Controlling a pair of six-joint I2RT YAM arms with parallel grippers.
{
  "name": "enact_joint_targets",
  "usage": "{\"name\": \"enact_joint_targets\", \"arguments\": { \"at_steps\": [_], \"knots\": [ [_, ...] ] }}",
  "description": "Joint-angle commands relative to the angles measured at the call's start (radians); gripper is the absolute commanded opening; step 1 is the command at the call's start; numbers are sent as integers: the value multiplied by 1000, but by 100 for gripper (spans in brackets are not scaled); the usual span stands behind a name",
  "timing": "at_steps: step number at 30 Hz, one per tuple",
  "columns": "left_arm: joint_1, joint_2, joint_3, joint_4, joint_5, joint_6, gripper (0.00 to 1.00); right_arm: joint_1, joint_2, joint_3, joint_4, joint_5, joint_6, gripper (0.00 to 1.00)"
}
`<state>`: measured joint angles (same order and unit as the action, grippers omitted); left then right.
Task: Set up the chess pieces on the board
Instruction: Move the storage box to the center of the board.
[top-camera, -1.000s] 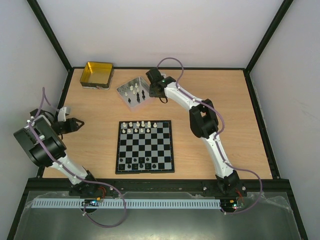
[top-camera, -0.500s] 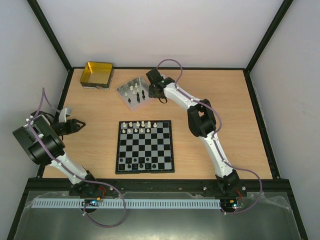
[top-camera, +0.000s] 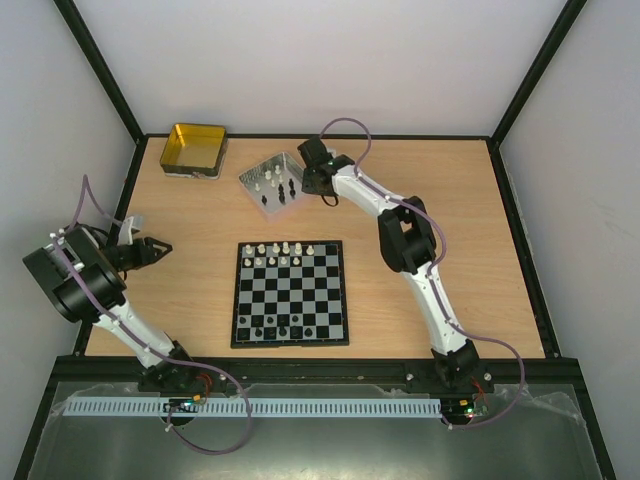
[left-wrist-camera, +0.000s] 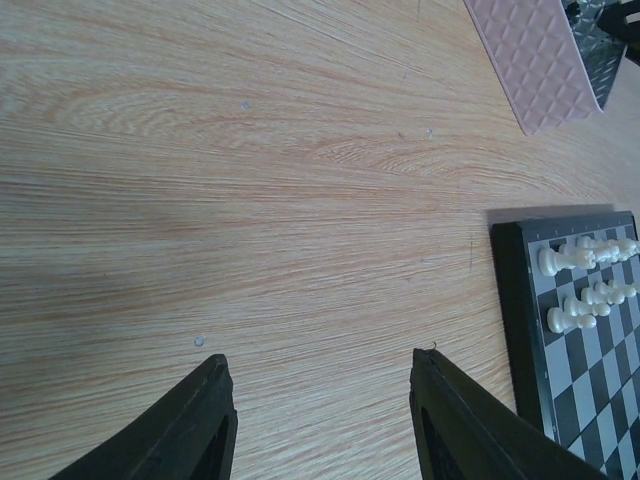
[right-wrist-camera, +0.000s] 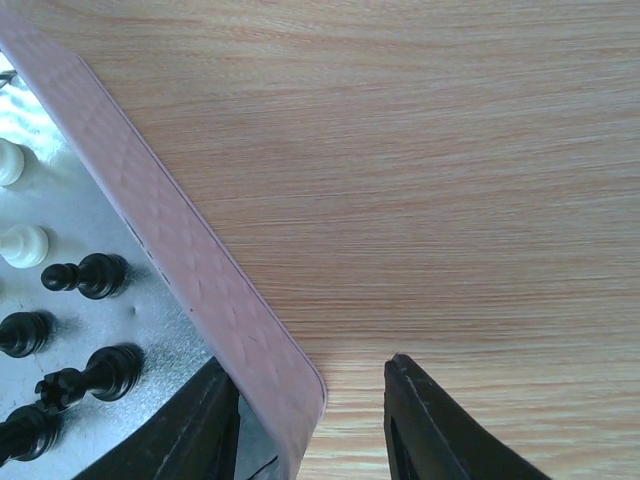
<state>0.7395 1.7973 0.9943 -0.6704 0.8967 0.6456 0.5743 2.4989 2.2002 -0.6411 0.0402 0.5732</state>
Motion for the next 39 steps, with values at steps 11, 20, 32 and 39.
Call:
{"name": "enact_joint_targets", "arguments": {
  "at_steps": [11, 20, 32, 39],
  "knots": [
    [6, 37, 54, -63, 62, 55, 51, -76, -173, -329, 29, 83, 57, 35],
    [1, 51, 71, -90, 71, 68, 51, -139, -319, -526, 72, 90, 99, 34],
    [-12, 44, 73, -107, 78, 81, 51, -202, -538, -835, 123, 120, 126, 34],
    [-18, 47, 68, -107, 74, 86, 51, -217, -662, -986, 136, 162, 148, 34]
  ]
}}
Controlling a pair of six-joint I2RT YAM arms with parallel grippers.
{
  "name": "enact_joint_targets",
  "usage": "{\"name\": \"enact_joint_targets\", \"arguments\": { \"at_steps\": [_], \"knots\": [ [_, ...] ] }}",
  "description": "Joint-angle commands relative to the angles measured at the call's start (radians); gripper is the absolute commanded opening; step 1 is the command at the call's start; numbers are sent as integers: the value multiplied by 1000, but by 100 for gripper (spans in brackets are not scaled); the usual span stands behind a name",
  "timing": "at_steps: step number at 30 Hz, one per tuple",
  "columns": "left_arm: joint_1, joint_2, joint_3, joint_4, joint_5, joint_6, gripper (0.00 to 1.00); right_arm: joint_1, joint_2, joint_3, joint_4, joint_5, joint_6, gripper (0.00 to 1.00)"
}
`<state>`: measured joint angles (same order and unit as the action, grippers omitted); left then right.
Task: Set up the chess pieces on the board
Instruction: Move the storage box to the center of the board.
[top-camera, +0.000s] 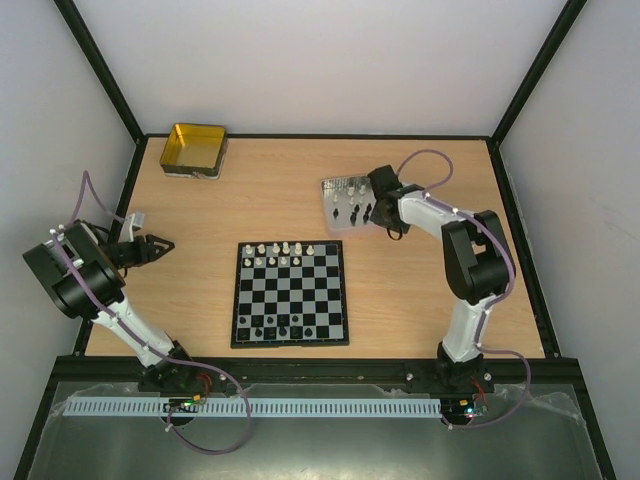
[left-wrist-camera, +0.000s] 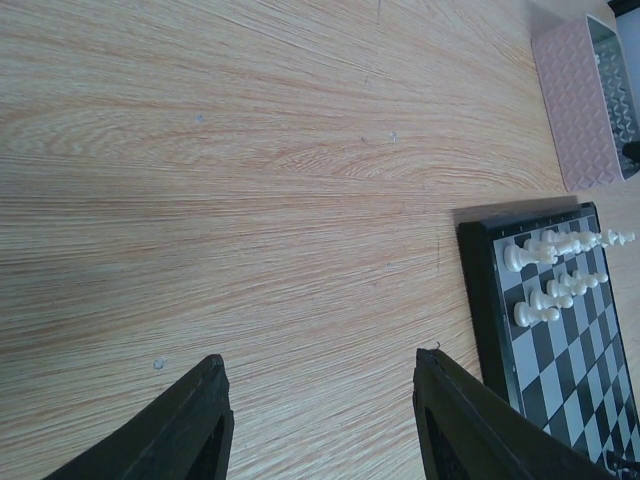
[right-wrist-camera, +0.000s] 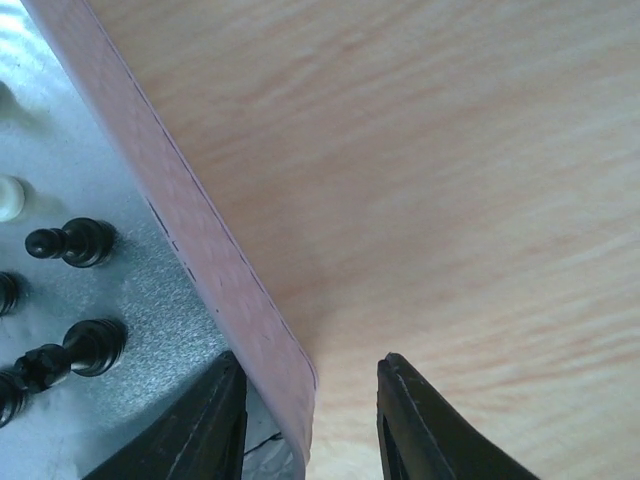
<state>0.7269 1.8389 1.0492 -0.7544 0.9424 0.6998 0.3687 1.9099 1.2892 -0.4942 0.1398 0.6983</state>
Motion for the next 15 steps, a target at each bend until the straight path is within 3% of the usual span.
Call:
{"name": "enact_joint_targets", "arguments": {
  "at_steps": [1, 15],
  "knots": [
    [-6, 5, 12, -25, 29, 34, 51, -17, -91, -93, -10, 66, 24, 34],
    [-6, 17, 0, -26, 21, 52, 51, -167, -215, -247, 1, 60, 37, 35]
  ]
}}
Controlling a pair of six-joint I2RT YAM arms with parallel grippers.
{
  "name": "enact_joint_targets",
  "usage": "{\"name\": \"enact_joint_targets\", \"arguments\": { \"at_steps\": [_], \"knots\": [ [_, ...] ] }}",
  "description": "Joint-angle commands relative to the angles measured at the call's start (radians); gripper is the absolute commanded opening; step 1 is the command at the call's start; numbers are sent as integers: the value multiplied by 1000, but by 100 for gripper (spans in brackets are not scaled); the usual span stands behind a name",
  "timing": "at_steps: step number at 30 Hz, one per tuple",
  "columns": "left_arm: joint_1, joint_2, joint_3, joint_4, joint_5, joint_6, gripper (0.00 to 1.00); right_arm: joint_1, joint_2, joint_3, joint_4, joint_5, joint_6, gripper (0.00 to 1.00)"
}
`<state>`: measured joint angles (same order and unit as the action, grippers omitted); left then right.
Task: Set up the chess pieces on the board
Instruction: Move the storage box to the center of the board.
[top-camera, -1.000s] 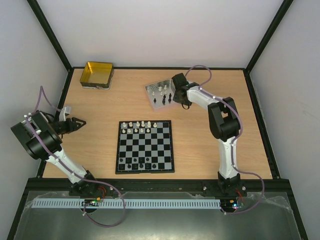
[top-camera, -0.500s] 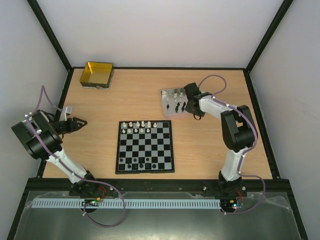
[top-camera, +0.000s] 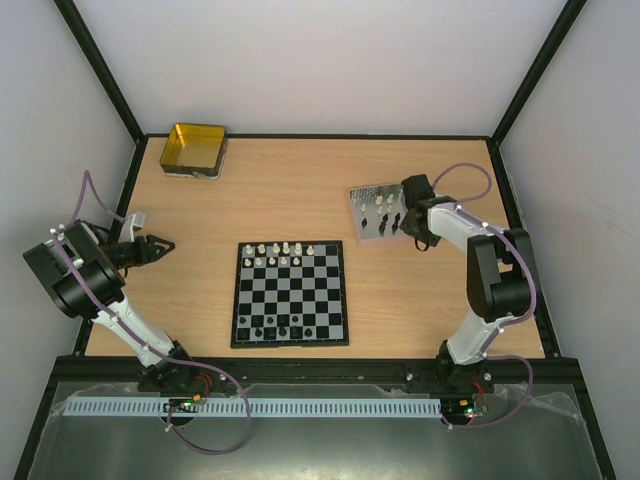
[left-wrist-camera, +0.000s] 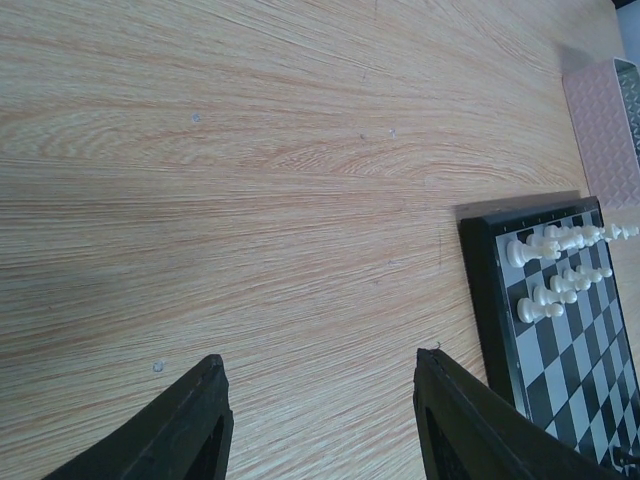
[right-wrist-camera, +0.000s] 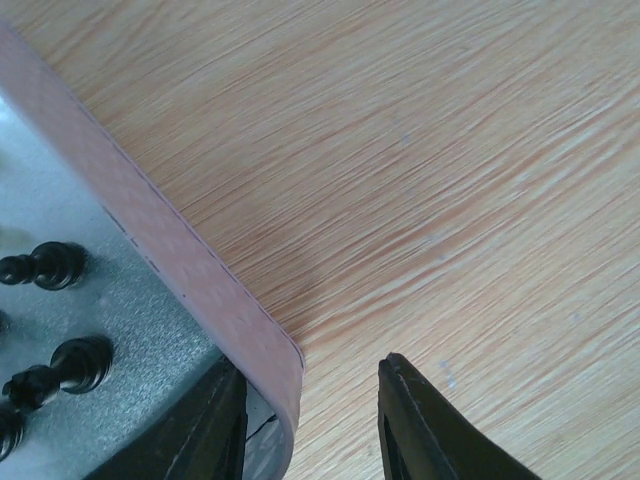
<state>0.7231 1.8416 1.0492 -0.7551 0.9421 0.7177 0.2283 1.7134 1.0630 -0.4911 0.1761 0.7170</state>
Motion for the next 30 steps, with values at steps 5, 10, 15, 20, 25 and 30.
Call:
{"name": "enact_joint_targets", "arguments": {
  "at_steps": [5, 10, 15, 20, 25, 30],
  "knots": [
    [-2, 1, 1, -28, 12, 38, 51, -34, -46, -45, -2, 40, 31, 35],
    [-4, 1, 1, -34, 13, 46, 51, -36, -88, -65, -1, 42, 36, 44],
    [-7, 13, -3, -36, 14, 50, 51, -34, -136, -68, 8, -1, 44, 47],
    [-10, 15, -4, -41, 12, 54, 51, -31, -167, -77, 24, -76, 38, 50],
    [-16, 16, -4, -48, 5, 61, 51, 49, -195, -87, 29, -73, 23, 52],
    [-28, 18, -2, -49, 3, 59, 51, 148, -167, -63, 41, -72, -27, 48]
  ]
}}
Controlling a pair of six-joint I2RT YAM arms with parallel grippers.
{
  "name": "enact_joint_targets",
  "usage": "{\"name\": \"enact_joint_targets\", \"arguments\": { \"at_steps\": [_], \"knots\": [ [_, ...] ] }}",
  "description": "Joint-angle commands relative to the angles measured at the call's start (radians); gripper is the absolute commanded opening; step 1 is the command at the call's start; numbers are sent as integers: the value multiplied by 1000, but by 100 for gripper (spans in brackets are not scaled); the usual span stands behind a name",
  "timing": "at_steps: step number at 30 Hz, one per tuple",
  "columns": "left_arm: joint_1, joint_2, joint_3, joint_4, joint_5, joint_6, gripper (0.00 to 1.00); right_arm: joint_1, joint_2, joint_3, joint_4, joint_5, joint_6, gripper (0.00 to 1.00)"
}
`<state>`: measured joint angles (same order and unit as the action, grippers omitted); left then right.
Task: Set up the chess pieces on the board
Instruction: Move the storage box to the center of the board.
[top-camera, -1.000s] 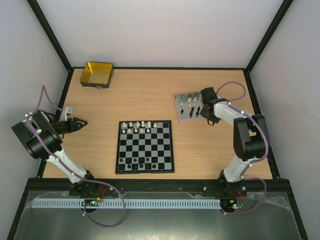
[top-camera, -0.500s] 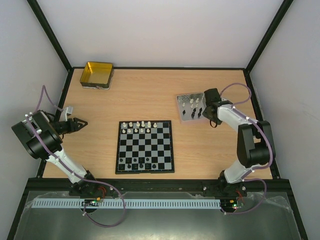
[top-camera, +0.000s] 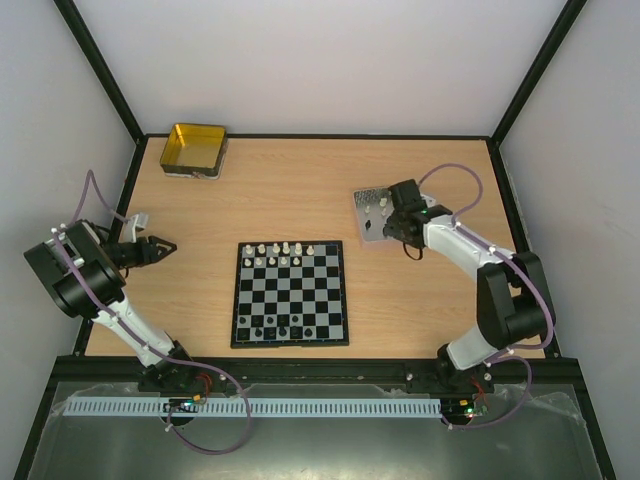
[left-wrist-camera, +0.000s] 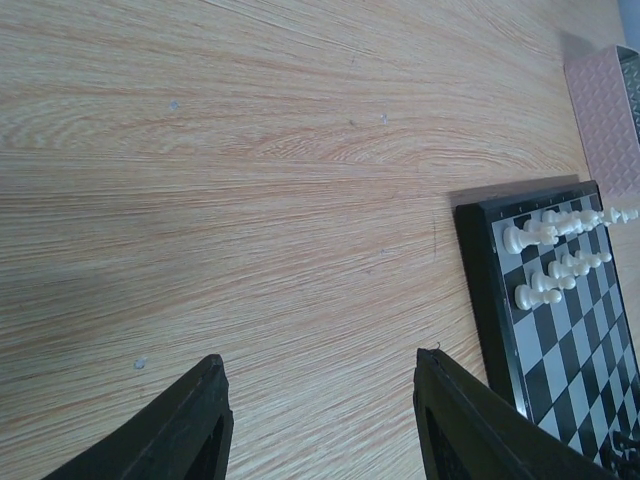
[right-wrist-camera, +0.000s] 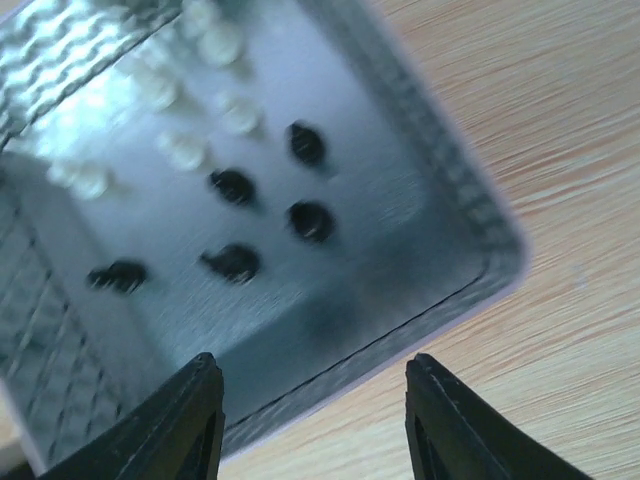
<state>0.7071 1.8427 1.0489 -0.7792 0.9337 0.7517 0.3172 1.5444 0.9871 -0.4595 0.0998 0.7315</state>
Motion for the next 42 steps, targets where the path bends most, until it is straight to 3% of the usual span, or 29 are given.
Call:
{"name": "enact_joint_targets", "arguments": {
  "at_steps": [1, 13, 24, 42],
  "knots": [
    [-13, 17, -2, -26, 11, 24, 51, 67, 13, 18, 9, 5, -49, 46],
    [-23, 8, -8, -23, 2, 16, 51, 72, 91, 62, 34, 12, -90, 27],
    [-28, 6, -12, -19, 0, 10, 51, 72, 96, 8, 66, -44, -91, 25],
    [-34, -11, -18, -26, -1, 8, 51, 115, -48, -151, 66, -90, -59, 24]
  ]
}}
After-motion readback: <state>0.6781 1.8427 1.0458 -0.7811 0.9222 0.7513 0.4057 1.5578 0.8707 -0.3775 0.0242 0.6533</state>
